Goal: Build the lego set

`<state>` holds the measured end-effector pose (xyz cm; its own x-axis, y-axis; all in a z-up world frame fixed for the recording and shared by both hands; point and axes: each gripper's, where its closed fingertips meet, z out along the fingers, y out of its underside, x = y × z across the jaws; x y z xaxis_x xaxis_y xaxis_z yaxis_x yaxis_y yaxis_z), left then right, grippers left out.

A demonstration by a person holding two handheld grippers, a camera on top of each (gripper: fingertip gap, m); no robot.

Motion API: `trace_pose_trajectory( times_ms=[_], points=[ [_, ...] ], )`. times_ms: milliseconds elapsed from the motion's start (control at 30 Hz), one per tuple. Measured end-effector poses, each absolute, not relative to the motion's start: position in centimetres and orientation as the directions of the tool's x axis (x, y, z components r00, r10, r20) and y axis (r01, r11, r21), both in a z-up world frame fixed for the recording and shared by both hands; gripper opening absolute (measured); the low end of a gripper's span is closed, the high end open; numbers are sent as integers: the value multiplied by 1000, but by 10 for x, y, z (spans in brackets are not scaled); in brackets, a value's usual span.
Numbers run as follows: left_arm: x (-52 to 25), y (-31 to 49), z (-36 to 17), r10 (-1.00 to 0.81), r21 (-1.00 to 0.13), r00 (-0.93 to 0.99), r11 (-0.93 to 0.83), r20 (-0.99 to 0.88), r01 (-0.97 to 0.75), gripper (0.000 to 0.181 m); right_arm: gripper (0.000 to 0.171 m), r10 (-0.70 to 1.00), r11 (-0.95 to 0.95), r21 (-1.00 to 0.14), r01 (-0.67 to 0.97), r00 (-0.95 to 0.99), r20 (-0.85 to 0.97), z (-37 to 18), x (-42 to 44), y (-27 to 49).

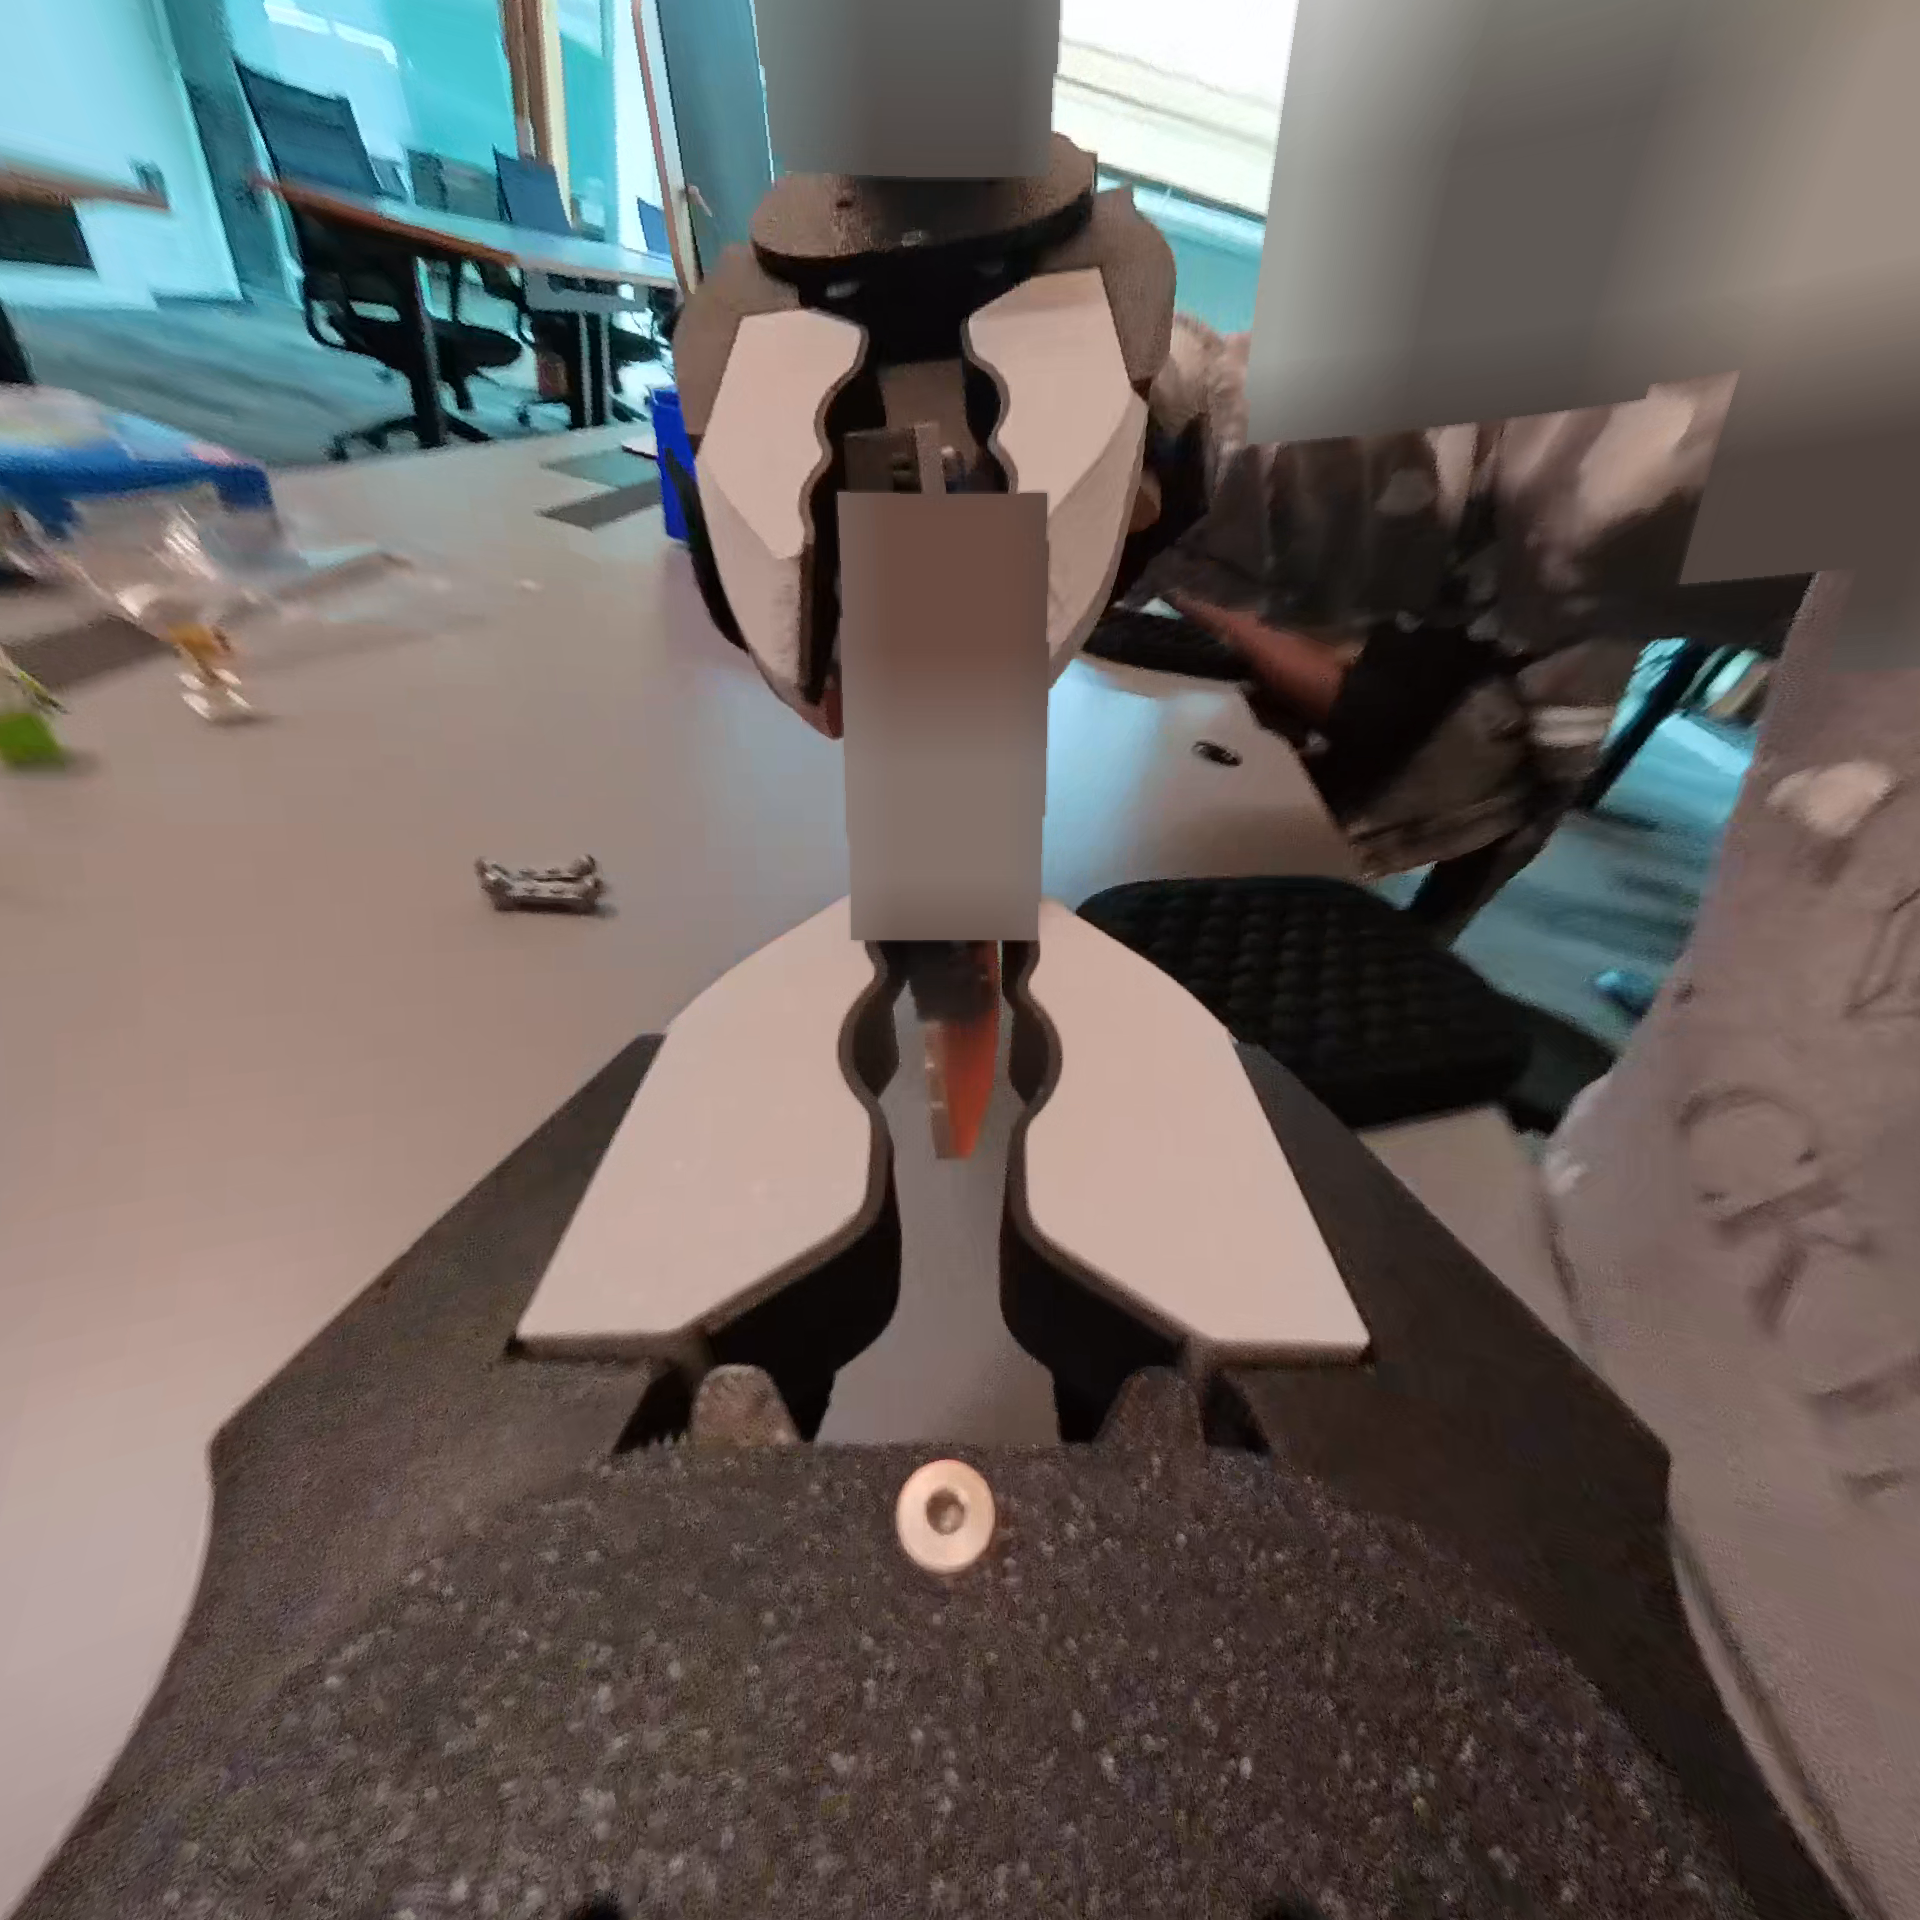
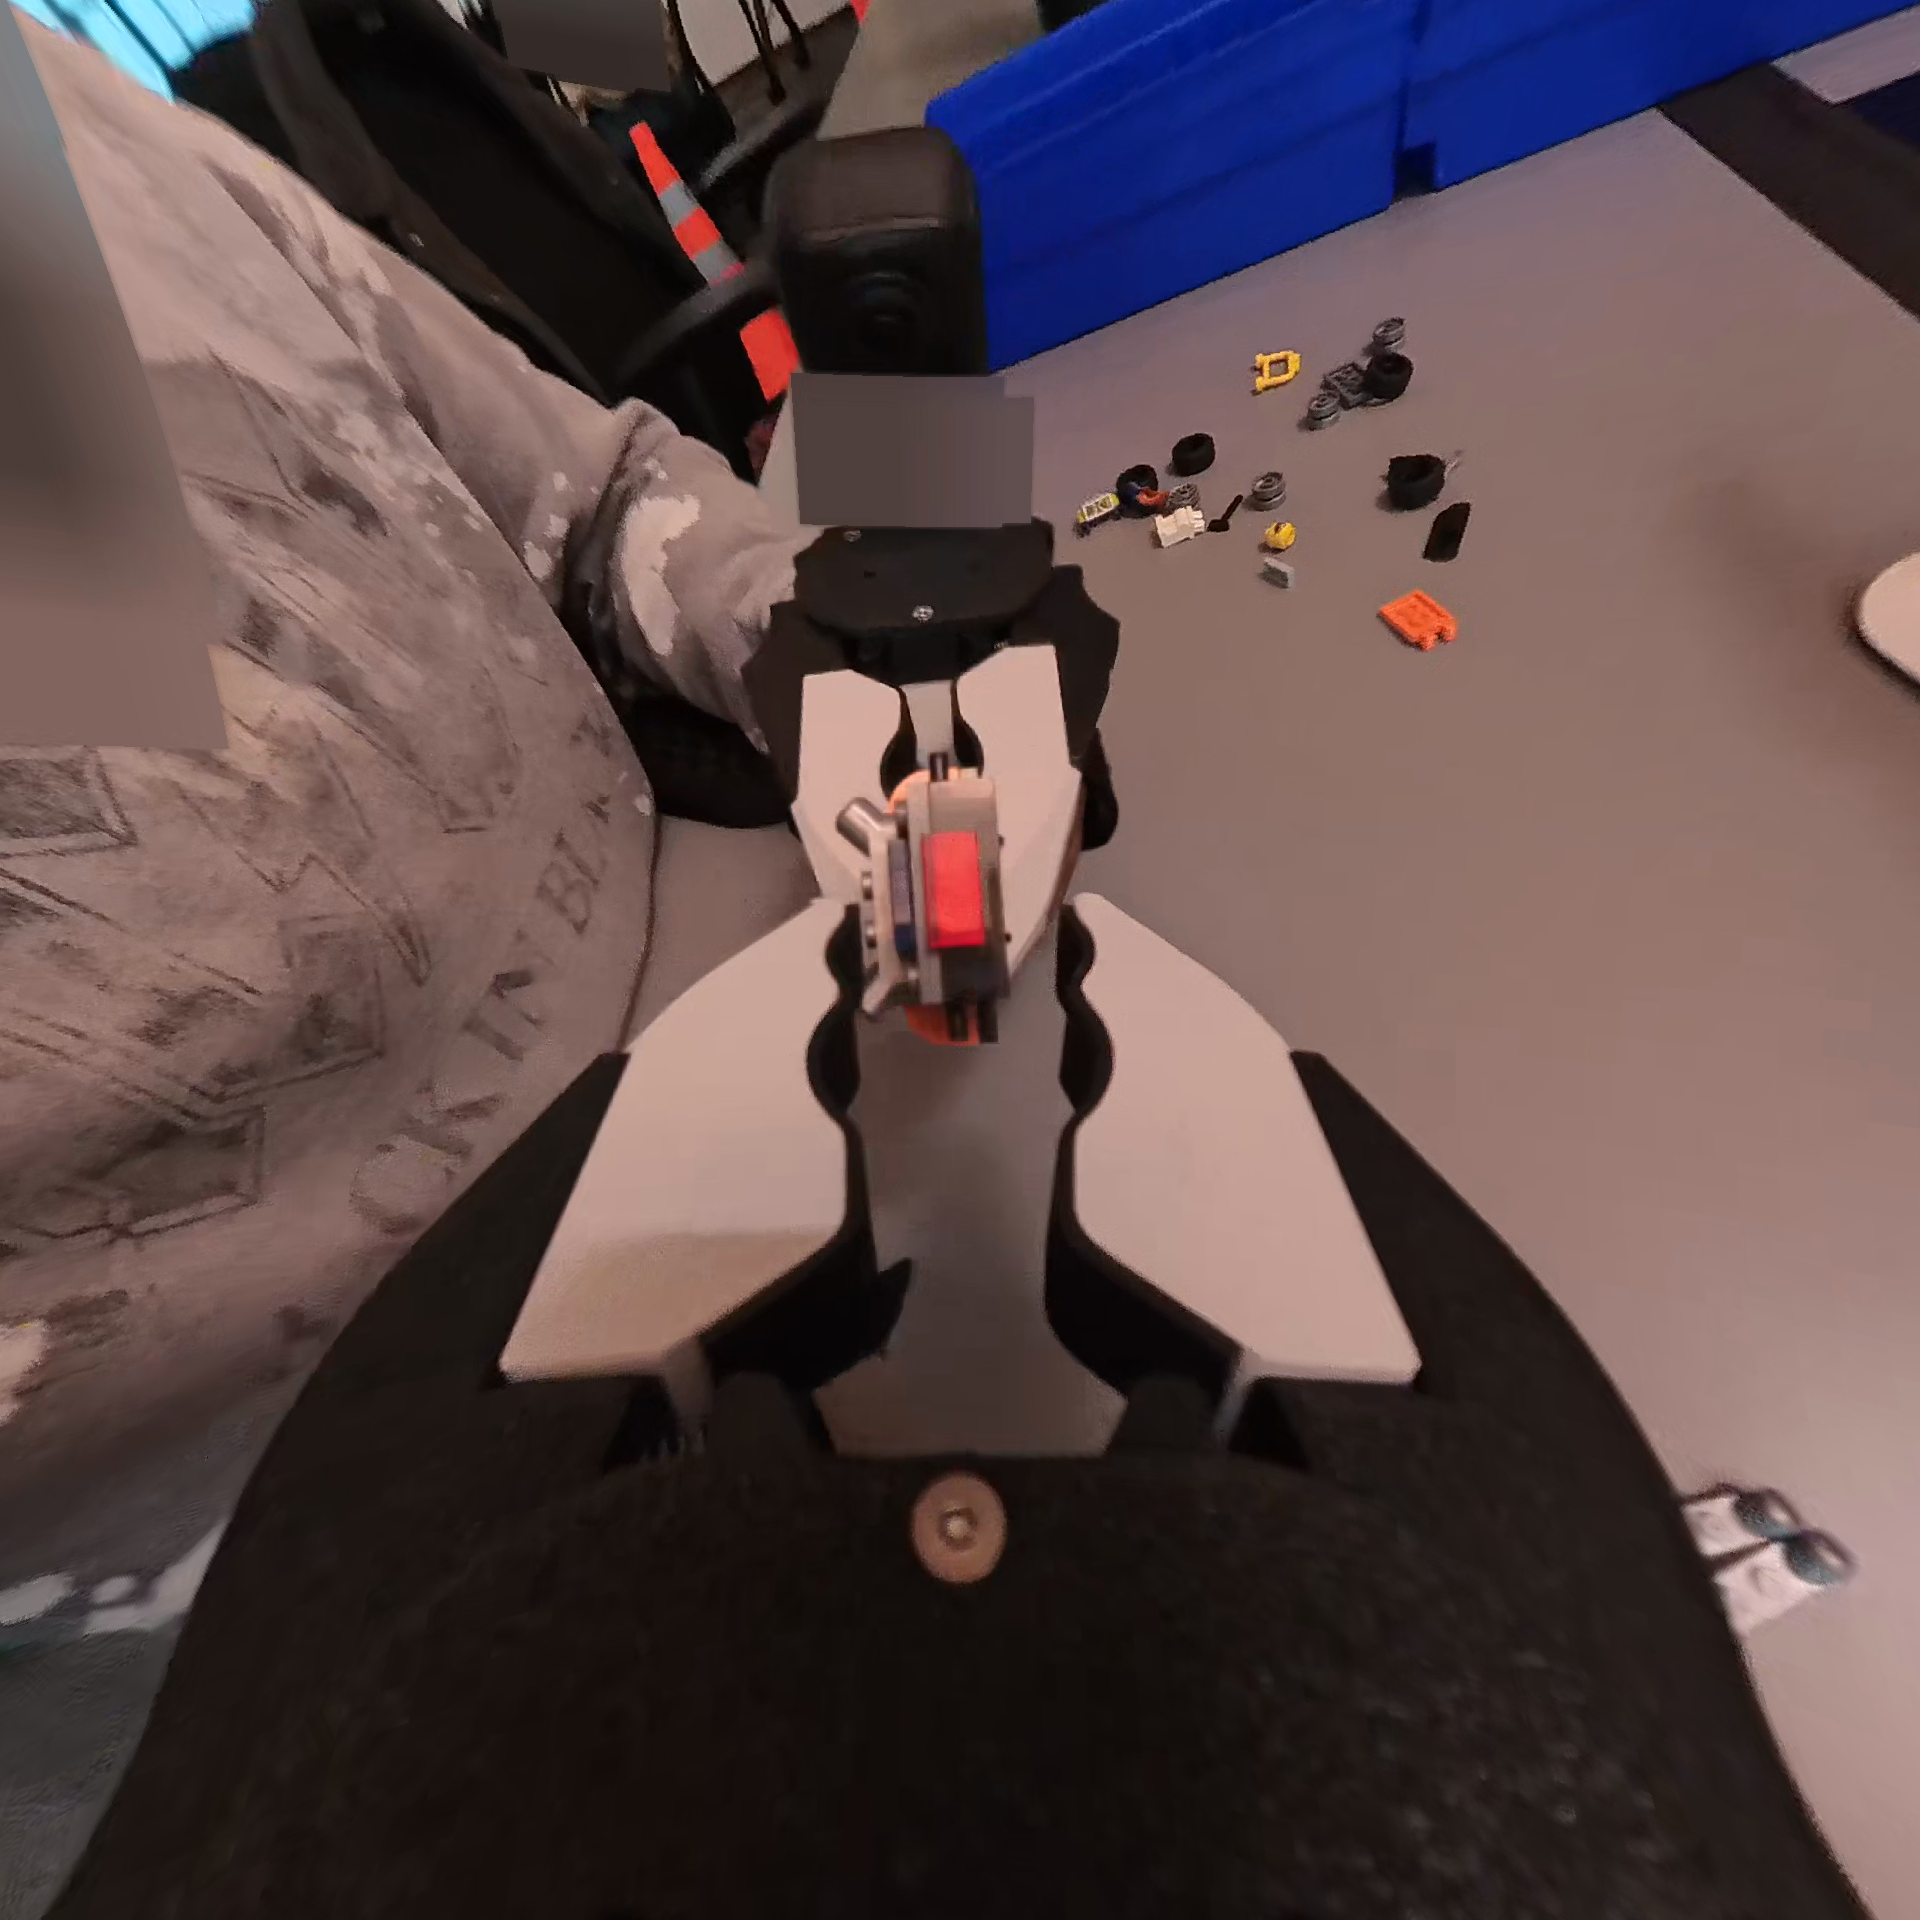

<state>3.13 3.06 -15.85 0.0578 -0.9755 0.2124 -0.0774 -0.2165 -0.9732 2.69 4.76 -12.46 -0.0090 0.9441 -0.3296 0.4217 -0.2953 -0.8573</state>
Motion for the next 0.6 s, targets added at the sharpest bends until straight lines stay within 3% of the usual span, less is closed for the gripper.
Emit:
trace_pose_trajectory(
  times_ms=[267,400,600],
  points=[
    [28,30,-157,-991,-992,107,74,-84,-98,18,25,998,51,-849,527,-51,28,-122,24,32],
    [28,32,-162,-977,-979,134,148,-167,-143,17,25,997,74,-825,561,-32,68,-126,25,30],
    [30,30,-168,-982,-979,113,132,-150,-153,17,25,997,68,-815,576,-15,72,-132,26,28]
  ],
)
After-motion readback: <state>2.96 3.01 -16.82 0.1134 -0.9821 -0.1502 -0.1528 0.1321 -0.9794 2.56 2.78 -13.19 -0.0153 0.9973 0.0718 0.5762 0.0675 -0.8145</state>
